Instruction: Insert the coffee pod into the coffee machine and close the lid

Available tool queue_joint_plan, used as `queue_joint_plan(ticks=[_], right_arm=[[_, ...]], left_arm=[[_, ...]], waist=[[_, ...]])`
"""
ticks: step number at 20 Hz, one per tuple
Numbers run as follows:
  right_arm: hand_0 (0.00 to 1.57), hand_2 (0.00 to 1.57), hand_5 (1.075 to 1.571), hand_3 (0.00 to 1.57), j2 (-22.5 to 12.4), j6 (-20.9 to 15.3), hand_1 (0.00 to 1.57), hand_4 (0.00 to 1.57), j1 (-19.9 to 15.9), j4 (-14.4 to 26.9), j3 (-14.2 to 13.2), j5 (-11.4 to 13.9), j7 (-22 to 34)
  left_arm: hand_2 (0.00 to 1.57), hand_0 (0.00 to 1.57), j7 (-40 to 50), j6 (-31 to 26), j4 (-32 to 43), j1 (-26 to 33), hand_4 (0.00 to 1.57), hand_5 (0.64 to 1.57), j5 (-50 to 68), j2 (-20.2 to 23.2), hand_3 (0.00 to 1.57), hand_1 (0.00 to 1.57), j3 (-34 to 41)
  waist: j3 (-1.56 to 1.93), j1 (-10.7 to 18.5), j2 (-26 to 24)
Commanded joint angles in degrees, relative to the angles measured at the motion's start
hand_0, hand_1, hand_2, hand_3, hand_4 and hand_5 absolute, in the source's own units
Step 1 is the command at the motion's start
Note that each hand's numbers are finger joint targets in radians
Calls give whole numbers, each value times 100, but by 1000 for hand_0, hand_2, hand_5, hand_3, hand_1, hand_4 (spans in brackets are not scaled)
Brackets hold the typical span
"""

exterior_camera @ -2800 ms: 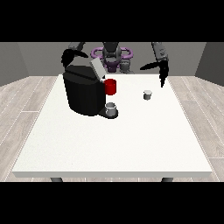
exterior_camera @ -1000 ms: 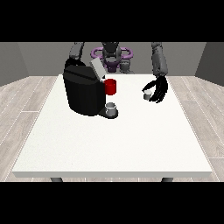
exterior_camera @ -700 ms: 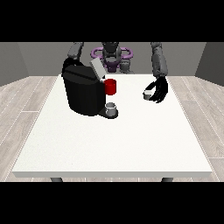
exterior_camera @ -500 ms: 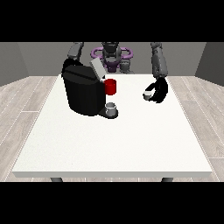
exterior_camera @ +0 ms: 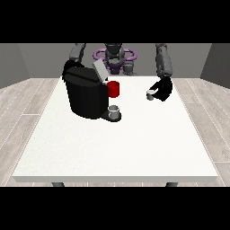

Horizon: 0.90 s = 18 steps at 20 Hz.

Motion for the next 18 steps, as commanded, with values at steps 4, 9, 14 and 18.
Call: queue_joint_plan(ticks=[4,9,14,18], right_arm=[[0,0,1571,0,-15,86,0,429,-181,527,-247,-246,-151],[0,0,1571,0,-69,87,0,493,-137,592,-66,-78,235],[0,0,1571,0,65,-24,0,443,-301,670,-59,-49,-125],[0,0,1571,0,19,266,0,492,-311,576,39,-166,-79]], left_arm=[[1397,1342,152,-657,-384,-716,593,1571,31,13,1362,1342,-52],[1331,1256,493,-1162,-476,-996,545,1571,12,-43,1292,1256,-108],[1323,1235,444,-1110,-598,-1068,571,1571,-78,-55,1291,1235,-23],[1332,1255,883,-1216,-569,-1597,556,1571,-8,-58,1288,1255,127]], waist=[[0,59,-234],[-2,-19,-610],[-3,-19,-360],[-3,-364,-331]])
